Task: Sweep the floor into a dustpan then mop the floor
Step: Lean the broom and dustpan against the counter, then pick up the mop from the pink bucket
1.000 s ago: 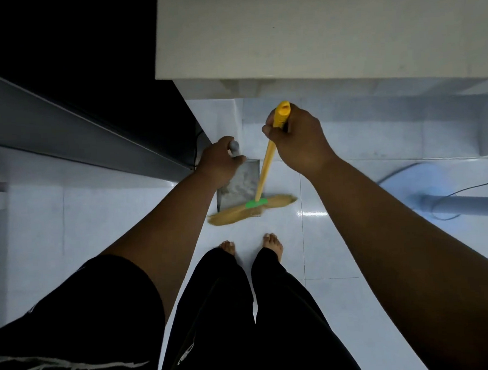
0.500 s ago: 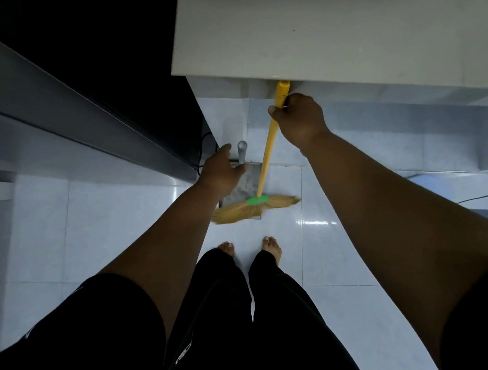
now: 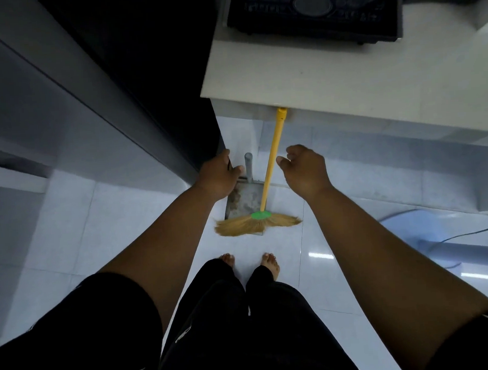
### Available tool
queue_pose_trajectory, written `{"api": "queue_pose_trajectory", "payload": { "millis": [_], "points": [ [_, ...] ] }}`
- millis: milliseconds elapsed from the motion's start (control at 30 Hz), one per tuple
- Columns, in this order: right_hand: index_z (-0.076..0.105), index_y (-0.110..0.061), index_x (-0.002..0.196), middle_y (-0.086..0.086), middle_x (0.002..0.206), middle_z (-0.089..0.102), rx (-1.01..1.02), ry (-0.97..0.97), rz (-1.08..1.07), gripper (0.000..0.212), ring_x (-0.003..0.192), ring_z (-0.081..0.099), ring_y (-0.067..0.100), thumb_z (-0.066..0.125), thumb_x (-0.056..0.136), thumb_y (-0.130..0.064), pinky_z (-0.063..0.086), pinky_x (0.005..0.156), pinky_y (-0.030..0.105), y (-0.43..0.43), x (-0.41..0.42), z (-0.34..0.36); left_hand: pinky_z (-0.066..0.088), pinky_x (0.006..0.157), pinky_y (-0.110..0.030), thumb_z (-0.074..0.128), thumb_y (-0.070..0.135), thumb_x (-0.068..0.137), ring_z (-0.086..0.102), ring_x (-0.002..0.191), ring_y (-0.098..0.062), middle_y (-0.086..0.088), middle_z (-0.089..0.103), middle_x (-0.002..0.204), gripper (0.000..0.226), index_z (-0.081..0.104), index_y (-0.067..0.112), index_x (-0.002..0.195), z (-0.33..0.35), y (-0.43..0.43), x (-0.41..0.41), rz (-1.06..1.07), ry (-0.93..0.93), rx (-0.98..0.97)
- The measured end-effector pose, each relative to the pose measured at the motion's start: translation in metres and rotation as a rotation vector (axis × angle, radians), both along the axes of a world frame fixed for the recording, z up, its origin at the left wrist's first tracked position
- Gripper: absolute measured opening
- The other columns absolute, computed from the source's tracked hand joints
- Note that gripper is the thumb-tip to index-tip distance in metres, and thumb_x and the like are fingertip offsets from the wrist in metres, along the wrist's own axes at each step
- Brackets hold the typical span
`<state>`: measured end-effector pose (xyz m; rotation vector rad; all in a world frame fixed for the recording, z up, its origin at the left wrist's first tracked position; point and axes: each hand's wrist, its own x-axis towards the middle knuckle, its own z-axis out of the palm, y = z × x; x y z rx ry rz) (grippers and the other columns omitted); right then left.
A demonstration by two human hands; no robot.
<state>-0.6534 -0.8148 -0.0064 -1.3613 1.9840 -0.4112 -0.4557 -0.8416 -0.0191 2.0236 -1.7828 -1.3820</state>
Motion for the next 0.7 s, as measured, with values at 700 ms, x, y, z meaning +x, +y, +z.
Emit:
{"api": "queue_pose_trajectory", "payload": {
  "millis": [700],
  "points": [
    [0.026,-0.002,0.147,0.018,0.154,0.025,-0.405,0.389,0.541,0.071,0.146,0.01,0.032,0.048,0.095,-0.044,0.012,0.118,0.044,0.018,0.1,0.127,0.012,0.121,-0.045,0.041,0.053,0.098,0.003,0.151,-0.027,-0.008,0.013,0.162,0.076,0.012,0.011,0.155,0.145,0.076,0.14,-0.014,-0.407,-0.395]
  ]
}}
